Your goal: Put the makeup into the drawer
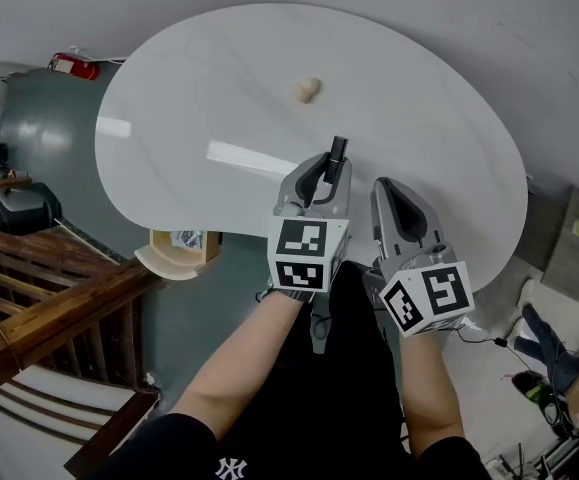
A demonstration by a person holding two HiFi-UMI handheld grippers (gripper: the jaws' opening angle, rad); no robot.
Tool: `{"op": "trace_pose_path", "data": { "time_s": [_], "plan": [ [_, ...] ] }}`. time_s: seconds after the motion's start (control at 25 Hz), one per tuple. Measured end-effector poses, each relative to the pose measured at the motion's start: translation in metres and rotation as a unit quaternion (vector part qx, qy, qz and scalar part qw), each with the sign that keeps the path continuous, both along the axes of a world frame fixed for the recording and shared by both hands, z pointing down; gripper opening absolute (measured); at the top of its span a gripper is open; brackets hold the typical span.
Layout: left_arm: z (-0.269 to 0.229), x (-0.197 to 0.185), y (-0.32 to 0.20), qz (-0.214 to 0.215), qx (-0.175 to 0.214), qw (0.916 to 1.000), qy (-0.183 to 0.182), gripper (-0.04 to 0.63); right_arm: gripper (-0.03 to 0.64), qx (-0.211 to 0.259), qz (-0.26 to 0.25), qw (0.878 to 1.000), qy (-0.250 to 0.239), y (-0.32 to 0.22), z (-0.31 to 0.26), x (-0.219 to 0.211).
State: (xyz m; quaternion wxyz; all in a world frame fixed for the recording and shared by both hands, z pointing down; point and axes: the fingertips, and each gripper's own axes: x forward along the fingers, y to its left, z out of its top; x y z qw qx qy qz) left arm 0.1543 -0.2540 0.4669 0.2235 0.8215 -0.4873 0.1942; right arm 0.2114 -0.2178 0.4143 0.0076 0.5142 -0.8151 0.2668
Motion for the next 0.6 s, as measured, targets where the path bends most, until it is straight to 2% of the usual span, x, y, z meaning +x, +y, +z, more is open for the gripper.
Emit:
{"op": "trace_pose_path", "data": {
  "time_s": [0.6],
  "plan": [
    [-0.075,-0.036,0.055,0.016,0.056,0.9978,0.032,0.104,0.015,0.043,0.008,0.999,0.023,0.041,-0.052,-0.036]
  ]
}}
